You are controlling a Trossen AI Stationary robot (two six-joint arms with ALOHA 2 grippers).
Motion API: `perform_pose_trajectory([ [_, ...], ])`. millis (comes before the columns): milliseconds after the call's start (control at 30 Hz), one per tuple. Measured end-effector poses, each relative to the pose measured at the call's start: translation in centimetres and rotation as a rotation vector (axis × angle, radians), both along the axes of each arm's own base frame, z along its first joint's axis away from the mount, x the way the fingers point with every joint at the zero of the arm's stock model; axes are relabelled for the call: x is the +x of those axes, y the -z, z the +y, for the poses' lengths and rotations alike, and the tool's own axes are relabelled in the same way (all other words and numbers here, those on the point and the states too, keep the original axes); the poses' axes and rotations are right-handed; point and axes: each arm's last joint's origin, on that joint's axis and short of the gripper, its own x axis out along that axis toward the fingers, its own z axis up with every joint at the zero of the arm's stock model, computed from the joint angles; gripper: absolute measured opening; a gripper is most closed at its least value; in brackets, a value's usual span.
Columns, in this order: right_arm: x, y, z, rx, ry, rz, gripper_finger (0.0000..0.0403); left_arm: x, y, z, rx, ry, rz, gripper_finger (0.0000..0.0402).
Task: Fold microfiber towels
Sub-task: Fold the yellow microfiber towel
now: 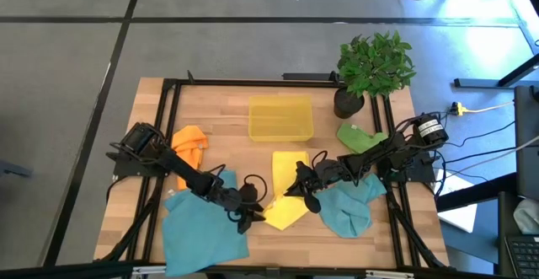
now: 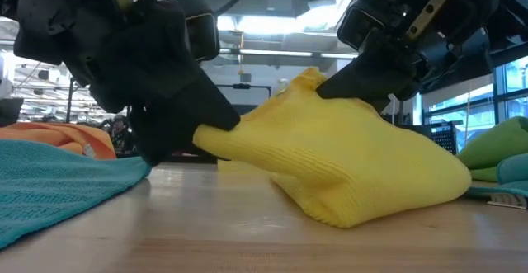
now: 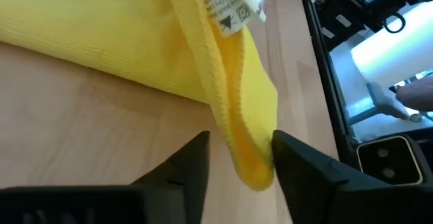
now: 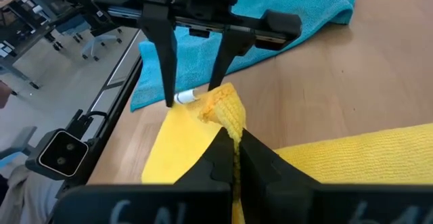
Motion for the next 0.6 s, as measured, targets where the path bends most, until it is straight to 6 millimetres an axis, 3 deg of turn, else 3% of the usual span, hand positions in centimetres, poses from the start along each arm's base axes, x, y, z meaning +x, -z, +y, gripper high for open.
perform_pose_trajectory([
  [267,0.01,0.0,-0.02,-0.001,0.0,0.0,0.0006,0.09,0.0,0.2,0.06,0.01,-0.018,0.0015],
  [600,-0.02,0.0,0.06,0.001,-0.001,0.001,0.0006,0.09,-0.02,0.19,0.083,0.021,-0.026,0.0001],
])
